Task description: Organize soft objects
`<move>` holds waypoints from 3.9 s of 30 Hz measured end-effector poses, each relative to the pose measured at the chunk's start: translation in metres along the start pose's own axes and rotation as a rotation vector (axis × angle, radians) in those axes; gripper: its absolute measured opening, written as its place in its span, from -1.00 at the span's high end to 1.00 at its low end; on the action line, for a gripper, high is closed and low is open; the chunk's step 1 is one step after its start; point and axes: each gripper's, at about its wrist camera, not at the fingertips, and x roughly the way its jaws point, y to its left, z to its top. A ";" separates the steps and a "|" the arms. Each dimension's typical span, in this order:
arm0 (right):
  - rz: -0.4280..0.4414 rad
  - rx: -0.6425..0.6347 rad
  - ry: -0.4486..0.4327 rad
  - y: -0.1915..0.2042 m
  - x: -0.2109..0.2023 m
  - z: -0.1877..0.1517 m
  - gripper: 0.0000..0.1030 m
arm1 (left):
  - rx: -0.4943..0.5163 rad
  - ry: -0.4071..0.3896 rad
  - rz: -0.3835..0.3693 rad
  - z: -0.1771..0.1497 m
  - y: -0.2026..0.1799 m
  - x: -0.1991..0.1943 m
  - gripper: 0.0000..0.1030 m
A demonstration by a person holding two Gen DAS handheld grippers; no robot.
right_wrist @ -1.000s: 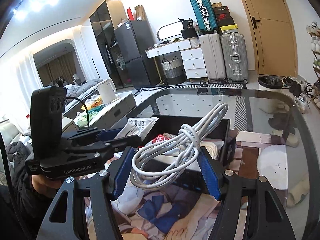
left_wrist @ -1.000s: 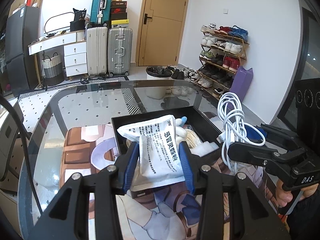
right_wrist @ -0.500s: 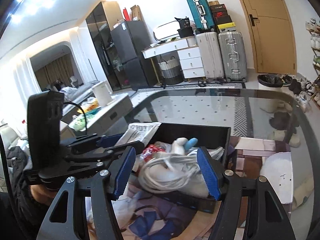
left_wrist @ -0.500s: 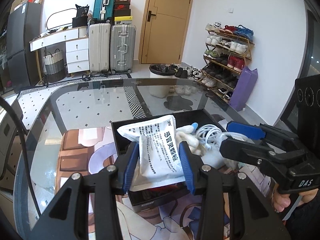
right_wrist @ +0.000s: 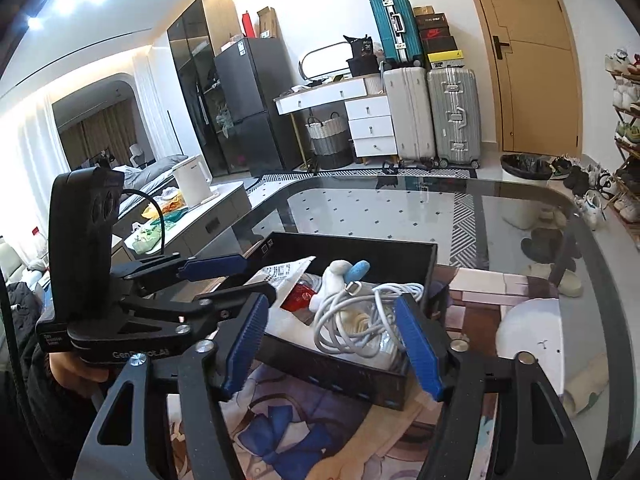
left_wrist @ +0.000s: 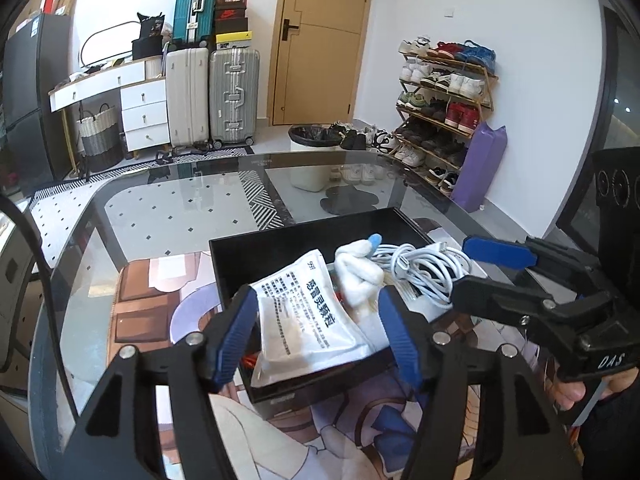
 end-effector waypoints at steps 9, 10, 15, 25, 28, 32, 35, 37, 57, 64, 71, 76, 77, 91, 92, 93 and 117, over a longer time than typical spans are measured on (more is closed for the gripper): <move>-0.083 -0.023 -0.013 -0.004 -0.018 -0.016 -0.87 | 0.007 -0.045 0.033 -0.016 -0.001 -0.021 -0.96; -0.091 -0.025 -0.018 -0.003 -0.019 -0.018 -0.94 | 0.006 -0.042 0.040 -0.019 0.000 -0.021 -1.00; -0.113 -0.028 -0.040 -0.004 -0.025 -0.029 -0.99 | 0.006 -0.051 0.046 -0.033 -0.001 -0.025 -1.00; -0.159 -0.043 -0.106 0.002 -0.038 -0.044 -0.99 | 0.027 -0.103 0.107 -0.050 -0.003 -0.035 -1.00; -0.162 -0.049 -0.126 0.004 -0.043 -0.048 -0.99 | 0.018 -0.113 0.118 -0.054 -0.001 -0.036 -1.00; -0.169 -0.061 -0.146 0.007 -0.048 -0.052 -0.99 | 0.004 -0.133 0.125 -0.058 0.001 -0.039 -1.00; -0.183 -0.078 -0.153 0.011 -0.048 -0.053 -0.99 | 0.004 -0.146 0.137 -0.058 0.001 -0.039 -1.00; -0.185 -0.084 -0.155 0.012 -0.048 -0.054 -0.99 | 0.006 -0.156 0.141 -0.060 0.002 -0.041 -1.00; -0.181 -0.121 -0.203 0.019 -0.056 -0.059 -0.99 | -0.018 -0.189 0.131 -0.061 0.008 -0.045 -1.00; -0.182 -0.122 -0.204 0.019 -0.058 -0.060 -0.99 | -0.014 -0.192 0.132 -0.061 0.008 -0.046 -1.00; -0.184 -0.123 -0.205 0.020 -0.057 -0.061 -0.99 | -0.011 -0.192 0.134 -0.061 0.007 -0.047 -1.00; -0.184 -0.125 -0.203 0.020 -0.057 -0.061 -0.99 | -0.008 -0.190 0.134 -0.061 0.007 -0.047 -1.00; -0.185 -0.125 -0.203 0.020 -0.057 -0.061 -0.99 | -0.007 -0.191 0.134 -0.061 0.006 -0.047 -1.00; -0.185 -0.126 -0.204 0.020 -0.058 -0.061 -0.99 | -0.009 -0.198 0.135 -0.061 0.006 -0.049 -1.00; -0.184 -0.126 -0.205 0.020 -0.057 -0.061 -0.99 | -0.009 -0.198 0.134 -0.061 0.006 -0.049 -1.00; -0.184 -0.126 -0.204 0.020 -0.057 -0.061 -0.99 | -0.010 -0.197 0.135 -0.061 0.006 -0.049 -1.00; -0.186 -0.127 -0.205 0.020 -0.058 -0.062 -0.99 | -0.008 -0.204 0.133 -0.060 0.006 -0.051 -1.00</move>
